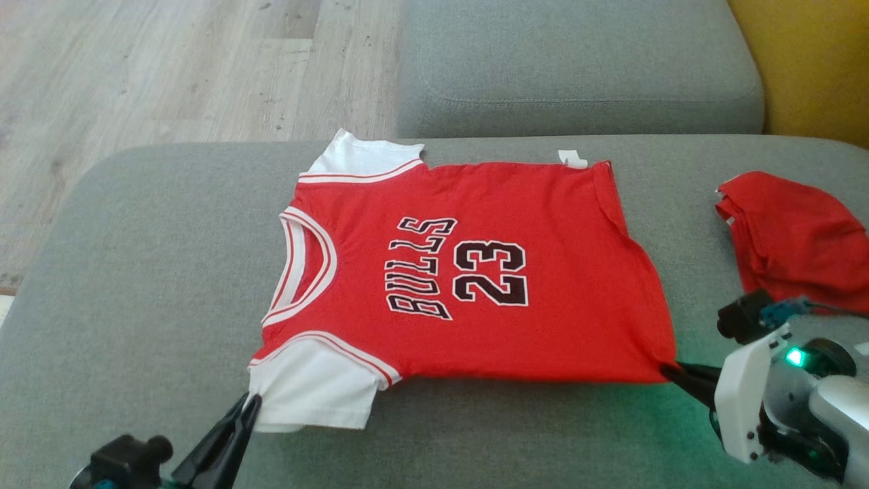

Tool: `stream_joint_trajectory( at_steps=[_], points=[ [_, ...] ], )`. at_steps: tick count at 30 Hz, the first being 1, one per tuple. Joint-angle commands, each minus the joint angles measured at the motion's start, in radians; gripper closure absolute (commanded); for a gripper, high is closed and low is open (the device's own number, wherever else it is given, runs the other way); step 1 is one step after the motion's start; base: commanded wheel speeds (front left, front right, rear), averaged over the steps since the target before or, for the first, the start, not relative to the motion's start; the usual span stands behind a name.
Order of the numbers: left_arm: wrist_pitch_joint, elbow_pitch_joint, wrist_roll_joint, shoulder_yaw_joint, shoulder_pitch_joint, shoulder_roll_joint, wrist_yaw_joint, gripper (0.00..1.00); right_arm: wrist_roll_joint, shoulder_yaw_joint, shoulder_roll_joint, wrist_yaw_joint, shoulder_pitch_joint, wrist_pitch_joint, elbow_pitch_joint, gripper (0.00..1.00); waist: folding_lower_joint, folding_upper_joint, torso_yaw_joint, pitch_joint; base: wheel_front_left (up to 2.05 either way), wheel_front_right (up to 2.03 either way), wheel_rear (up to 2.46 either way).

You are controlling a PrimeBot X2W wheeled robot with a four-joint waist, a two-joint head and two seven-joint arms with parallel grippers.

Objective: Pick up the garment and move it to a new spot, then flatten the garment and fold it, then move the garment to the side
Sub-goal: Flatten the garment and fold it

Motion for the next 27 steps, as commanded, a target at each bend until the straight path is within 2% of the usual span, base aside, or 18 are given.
stream_joint_trajectory(
  at_steps=[1,10,18,27],
  points=[
    [-0.007,-0.03,0.004,0.048,-0.073,0.043,0.003,1.0,-0.002,-0.021,-0.038,-0.001,-0.006,-0.008,-0.019,1.0,0.0,0.0,-0.001,0.002,0.0,0.0,0.0],
    [0.043,0.003,0.033,0.067,-0.211,0.067,-0.021,1.0,-0.036,-0.079,0.02,-0.001,-0.067,0.023,-0.002,1.0,0.0,0.0,-0.025,0.039,0.0,0.0,0.0],
    [0.091,0.106,0.065,0.068,-0.388,0.082,-0.093,1.0,-0.035,-0.165,0.103,-0.001,-0.163,0.075,0.095,1.0,0.0,0.0,-0.05,0.143,0.0,0.0,0.0],
    [0.109,0.284,0.139,0.021,-0.605,0.073,-0.155,1.0,-0.093,-0.162,0.175,-0.001,-0.263,0.11,0.154,1.0,0.0,0.0,-0.082,0.239,0.0,0.0,0.0]
  ],
)
